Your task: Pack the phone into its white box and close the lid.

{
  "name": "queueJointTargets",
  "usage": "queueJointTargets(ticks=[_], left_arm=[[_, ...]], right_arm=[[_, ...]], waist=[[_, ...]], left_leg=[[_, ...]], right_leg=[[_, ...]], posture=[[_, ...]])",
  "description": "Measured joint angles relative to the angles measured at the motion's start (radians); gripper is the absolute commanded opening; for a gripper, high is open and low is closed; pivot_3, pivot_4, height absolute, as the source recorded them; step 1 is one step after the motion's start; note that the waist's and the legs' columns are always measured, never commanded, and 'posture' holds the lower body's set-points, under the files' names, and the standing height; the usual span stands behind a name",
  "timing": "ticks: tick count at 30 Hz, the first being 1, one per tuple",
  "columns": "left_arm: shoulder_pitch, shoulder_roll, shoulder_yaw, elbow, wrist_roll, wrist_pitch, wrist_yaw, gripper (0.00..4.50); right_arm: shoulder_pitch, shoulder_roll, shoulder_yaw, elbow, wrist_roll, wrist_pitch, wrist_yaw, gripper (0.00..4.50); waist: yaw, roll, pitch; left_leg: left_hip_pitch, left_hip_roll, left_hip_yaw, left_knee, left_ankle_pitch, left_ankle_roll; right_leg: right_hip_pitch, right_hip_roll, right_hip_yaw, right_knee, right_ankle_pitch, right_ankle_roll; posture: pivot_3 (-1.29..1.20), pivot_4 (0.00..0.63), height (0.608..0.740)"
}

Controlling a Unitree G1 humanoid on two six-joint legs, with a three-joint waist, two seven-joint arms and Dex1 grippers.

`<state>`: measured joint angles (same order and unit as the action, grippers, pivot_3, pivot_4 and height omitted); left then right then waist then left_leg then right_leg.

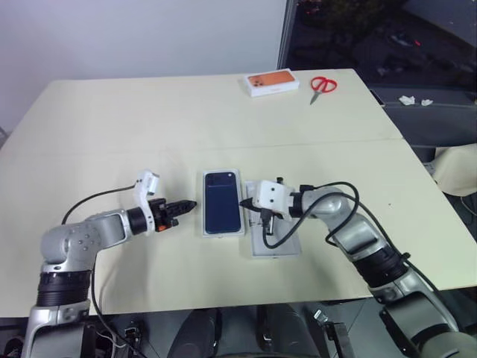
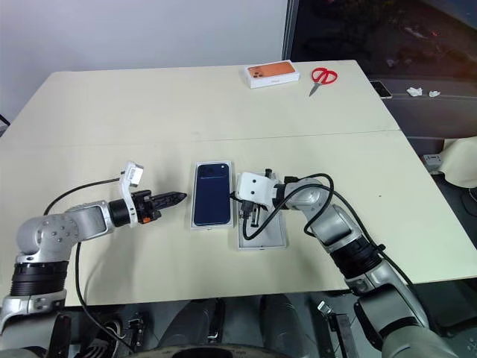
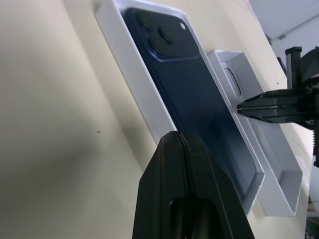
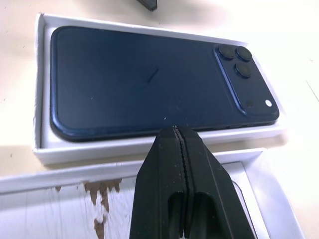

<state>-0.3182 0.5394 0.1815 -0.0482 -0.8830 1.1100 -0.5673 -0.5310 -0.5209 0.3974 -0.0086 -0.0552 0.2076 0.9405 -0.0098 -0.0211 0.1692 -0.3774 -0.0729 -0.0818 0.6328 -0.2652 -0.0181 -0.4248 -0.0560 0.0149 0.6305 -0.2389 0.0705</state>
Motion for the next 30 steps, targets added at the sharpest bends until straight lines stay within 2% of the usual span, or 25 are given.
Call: queueJointTargets(ticks=[13, 20, 30], left_arm=[[-0.002, -0.010, -0.004, 0.008, 0.032, -0.003, -0.014, 0.00], [-0.006, -0.011, -0.004, 0.008, 0.044, -0.002, -0.020, 0.00], [-0.006, -0.016, -0.004, 0.008, 0.045, -0.002, -0.020, 0.00]], right_arm=[[-0.021, -0.010, 0.025, -0.015, -0.072, -0.028, 0.013, 0.03], [-0.072, -0.049, 0.090, -0.086, -0.186, 0.024, 0.053, 0.03], [-0.122, -0.047, 0.164, -0.144, -0.316, 0.100, 0.090, 0.03]], waist=[[-0.002, 0.000, 0.000], [0.000, 0.000, 0.000], [0.000, 0.000, 0.000]], left_leg=[[0.001, 0.000, 0.000, 0.000, 0.000, 0.000], [0.001, 0.000, 0.000, 0.000, 0.000, 0.000], [0.001, 0.000, -0.001, 0.000, 0.000, 0.000]], right_leg=[[0.000, 0.000, 0.000, 0.000, 0.000, 0.000], [0.000, 0.000, 0.000, 0.000, 0.000, 0.000], [0.001, 0.000, 0.000, 0.000, 0.000, 0.000]], posture=[[0.00, 0.150, 0.740], [0.00, 0.150, 0.740], [0.00, 0.150, 0.740]])
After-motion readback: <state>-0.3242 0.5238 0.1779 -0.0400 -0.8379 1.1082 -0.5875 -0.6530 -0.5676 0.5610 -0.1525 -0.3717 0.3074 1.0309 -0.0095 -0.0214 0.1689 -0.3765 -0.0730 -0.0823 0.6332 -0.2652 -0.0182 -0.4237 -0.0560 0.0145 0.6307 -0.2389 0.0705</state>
